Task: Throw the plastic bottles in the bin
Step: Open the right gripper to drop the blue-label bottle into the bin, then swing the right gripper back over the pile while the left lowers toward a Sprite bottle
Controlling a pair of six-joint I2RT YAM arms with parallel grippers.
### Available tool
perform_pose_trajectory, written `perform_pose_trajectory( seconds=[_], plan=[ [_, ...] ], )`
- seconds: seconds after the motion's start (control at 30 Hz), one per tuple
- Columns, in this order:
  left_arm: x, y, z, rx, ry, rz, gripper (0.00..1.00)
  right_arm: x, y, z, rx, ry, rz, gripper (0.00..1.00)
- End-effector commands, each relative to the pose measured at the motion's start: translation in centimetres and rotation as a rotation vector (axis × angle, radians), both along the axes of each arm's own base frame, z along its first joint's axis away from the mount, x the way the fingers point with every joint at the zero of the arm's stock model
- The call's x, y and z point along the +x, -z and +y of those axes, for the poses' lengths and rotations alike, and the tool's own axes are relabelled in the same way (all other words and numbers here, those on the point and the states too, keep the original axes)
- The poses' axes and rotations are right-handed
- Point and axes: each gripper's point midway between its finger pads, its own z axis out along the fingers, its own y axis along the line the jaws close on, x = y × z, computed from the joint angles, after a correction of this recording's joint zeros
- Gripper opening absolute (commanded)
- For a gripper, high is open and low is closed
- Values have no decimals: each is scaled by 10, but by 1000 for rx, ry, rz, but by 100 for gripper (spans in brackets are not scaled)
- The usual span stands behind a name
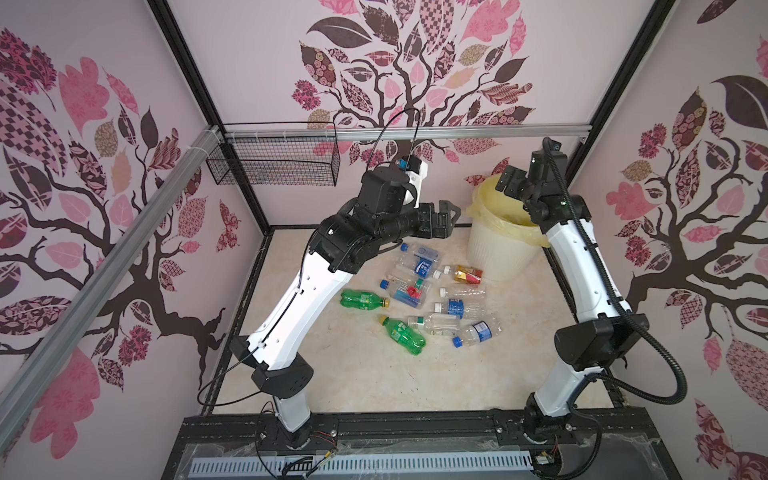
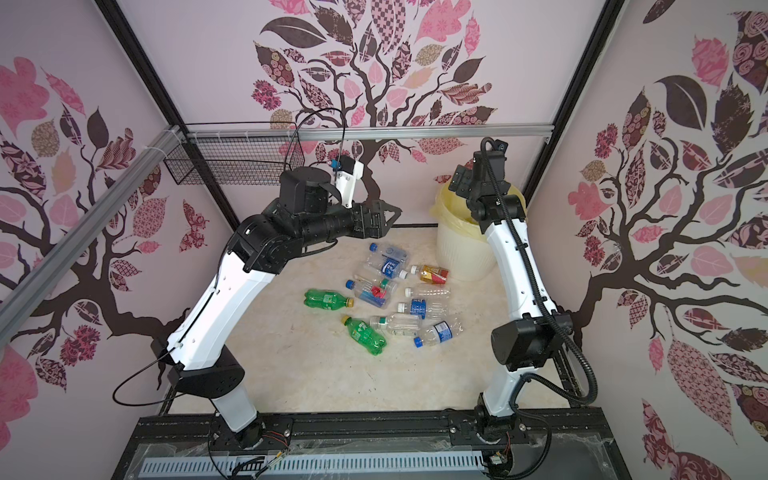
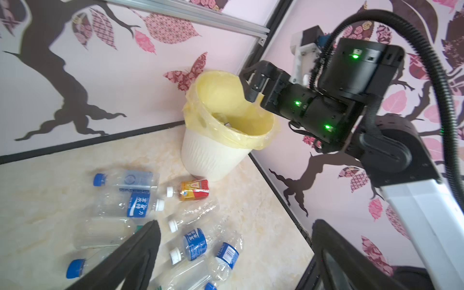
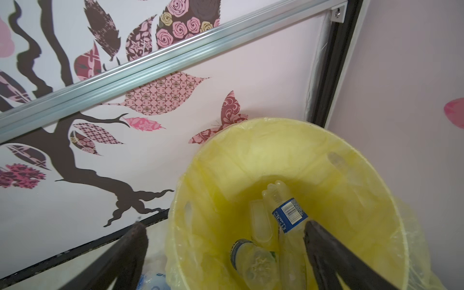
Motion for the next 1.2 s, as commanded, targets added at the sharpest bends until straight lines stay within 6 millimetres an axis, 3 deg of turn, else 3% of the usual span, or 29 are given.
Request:
perform_pose_trajectory(
  seconds=[0.0, 0.3, 0.43, 0.5, 0.67, 0.8, 1.07, 1.17],
  plan=[
    [5, 1, 33, 43, -141, -58, 97, -17, -21, 12, 108, -53, -41, 100],
    [5, 26, 95, 191, -358, -227, 97, -31, 11, 57, 148, -161, 46, 100],
    [4, 50, 144, 210, -585, -294, 97, -39, 16, 90, 106, -226, 65, 100],
    [0, 65, 157, 229, -596, -328, 97, -43, 16, 103, 94, -256, 65, 100],
    [5, 131, 201, 251, -648, -93, 97, -54, 17, 132, 64, -327, 74, 100],
    [-3, 176, 210, 312, -650, -19, 97, -63, 30, 158, 37, -389, 97, 99],
    [-9, 273, 224, 541, -739, 361, 97, -93, 62, 214, 18, -530, 169, 100],
    [-11, 294, 226, 602, -784, 483, 97, -111, 82, 230, -8, -577, 212, 100]
  ],
)
